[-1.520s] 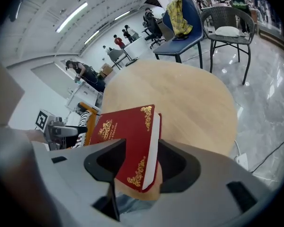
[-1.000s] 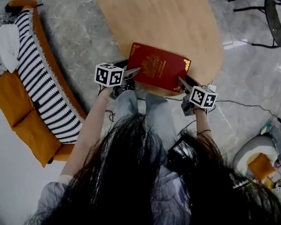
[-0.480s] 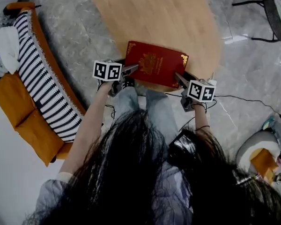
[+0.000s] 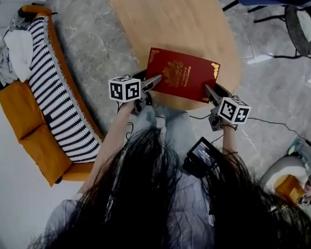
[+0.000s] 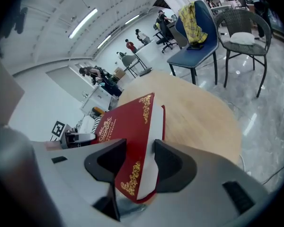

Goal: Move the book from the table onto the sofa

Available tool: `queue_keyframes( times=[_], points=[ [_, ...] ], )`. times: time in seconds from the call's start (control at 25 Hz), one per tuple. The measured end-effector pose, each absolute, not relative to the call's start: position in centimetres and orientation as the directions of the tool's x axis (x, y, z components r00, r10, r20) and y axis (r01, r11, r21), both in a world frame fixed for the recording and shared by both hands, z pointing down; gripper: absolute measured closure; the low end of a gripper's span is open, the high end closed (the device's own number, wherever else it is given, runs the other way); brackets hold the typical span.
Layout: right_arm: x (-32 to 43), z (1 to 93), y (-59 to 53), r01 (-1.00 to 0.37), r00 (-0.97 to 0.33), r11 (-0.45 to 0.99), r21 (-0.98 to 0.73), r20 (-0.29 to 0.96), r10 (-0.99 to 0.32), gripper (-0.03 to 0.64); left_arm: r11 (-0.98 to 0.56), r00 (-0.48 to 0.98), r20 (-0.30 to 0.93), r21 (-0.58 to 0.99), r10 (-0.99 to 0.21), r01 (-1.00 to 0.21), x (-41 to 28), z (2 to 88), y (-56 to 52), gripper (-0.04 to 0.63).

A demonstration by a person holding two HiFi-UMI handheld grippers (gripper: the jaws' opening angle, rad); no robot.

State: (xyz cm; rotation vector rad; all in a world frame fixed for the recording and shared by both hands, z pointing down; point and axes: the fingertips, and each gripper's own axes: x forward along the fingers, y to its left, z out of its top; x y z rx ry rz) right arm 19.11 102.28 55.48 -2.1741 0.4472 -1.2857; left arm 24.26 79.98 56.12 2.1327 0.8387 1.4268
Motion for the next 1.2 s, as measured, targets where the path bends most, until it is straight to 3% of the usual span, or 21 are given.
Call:
queue_keyframes(
  times=[0.68,1.2],
  points=[
    [24.3,37.9,100.1,-0.202,0.575,-0.787,-0.583,0.58,-0.578,0.422,-0.701,0.519,0.491,0.611,0.7,0.367,27.0,36.9,76.9,0.336],
    [25.0,32.2,95.9,-0.376,0.542,-0.747,-0.548,0.524,-0.657,0.423,-0.766,0.693,0.431,0.579,0.578,0.278,23.4,31.3,72.5,0.339]
  ],
)
